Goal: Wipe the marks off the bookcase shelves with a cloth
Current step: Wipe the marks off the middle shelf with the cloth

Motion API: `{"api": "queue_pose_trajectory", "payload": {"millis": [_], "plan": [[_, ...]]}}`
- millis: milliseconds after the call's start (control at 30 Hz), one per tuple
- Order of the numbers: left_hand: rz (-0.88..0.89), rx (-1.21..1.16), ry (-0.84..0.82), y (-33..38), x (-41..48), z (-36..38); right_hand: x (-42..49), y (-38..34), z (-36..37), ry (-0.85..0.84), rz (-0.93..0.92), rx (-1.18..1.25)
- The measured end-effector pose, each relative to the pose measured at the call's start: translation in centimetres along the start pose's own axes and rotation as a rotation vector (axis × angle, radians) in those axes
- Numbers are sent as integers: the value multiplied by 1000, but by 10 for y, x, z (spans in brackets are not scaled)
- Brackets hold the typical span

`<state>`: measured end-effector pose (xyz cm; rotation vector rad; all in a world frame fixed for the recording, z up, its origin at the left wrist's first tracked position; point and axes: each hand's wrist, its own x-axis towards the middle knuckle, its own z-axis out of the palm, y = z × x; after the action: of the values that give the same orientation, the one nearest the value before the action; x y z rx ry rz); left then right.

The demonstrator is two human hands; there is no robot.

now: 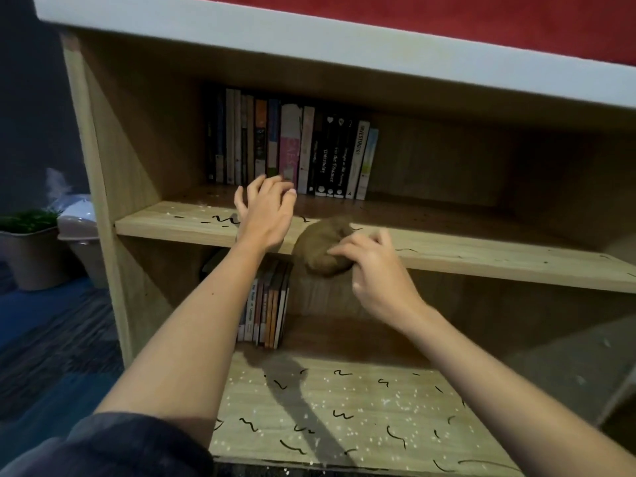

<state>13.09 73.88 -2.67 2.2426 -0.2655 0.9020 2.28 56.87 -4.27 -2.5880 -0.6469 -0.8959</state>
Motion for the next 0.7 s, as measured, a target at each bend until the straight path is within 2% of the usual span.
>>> {"api": "queue_pose_trajectory", "payload": {"millis": [133,233,367,567,700], "plan": [[75,102,-85,0,-4,0,-8,1,13,205,-19,-22],[91,160,-148,-2,-7,-1,-19,-1,22,197,-52,-9],[52,99,-176,-2,-5,-4,-16,3,19,345,-107,9],[26,13,-178,1,-5,-8,-6,11,23,275,-87,10],[-23,-92,-119,2,-3,-14,7,10,15,136,-40,46]]}}
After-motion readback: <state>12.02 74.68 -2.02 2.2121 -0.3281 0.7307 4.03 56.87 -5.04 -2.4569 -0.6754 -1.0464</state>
